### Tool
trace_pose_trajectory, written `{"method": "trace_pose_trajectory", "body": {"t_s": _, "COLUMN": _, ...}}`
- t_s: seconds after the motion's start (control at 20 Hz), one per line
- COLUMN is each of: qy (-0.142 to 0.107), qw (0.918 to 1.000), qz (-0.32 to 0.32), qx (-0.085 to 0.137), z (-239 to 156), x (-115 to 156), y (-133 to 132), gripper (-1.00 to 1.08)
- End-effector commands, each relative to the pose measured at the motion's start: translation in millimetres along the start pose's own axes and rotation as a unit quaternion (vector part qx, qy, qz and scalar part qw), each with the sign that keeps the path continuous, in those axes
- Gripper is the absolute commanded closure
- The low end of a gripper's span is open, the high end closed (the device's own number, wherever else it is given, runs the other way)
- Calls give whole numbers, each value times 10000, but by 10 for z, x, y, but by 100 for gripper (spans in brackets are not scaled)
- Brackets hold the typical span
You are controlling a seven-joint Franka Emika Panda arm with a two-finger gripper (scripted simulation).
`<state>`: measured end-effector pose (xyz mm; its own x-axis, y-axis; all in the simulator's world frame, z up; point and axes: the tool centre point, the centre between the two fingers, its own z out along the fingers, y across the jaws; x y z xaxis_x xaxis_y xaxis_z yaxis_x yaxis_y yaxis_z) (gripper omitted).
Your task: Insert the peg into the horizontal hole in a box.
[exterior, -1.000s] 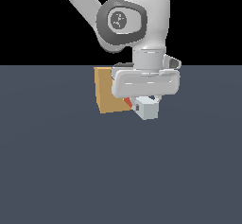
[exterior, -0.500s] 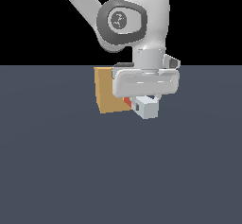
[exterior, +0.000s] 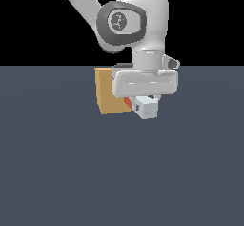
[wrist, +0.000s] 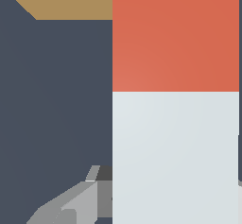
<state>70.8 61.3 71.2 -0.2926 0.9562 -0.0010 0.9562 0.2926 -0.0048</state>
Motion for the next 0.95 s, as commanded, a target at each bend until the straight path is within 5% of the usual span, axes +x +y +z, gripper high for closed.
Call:
{"method": "trace_pose_trajectory", "body": {"t_s": 0.0, "qy": -2, "qw": 10000, "qz": -11, "qx": -26, "z": -29, "x": 121, "y": 14, "gripper": 108}}
{"method": "trace_pose_trajectory", "body": {"t_s": 0.5, "qy": -6, "qw": 10000, "qz": -12, "qx": -42, "z": -47, "x": 831, "y": 15, "gripper": 108}}
{"method": "trace_pose_trajectory", "body": {"t_s": 0.9, "qy": -7, "qw": 10000, "qz": -12, "qx": -45, "z": -50, "x": 911, "y": 33, "gripper": 108}}
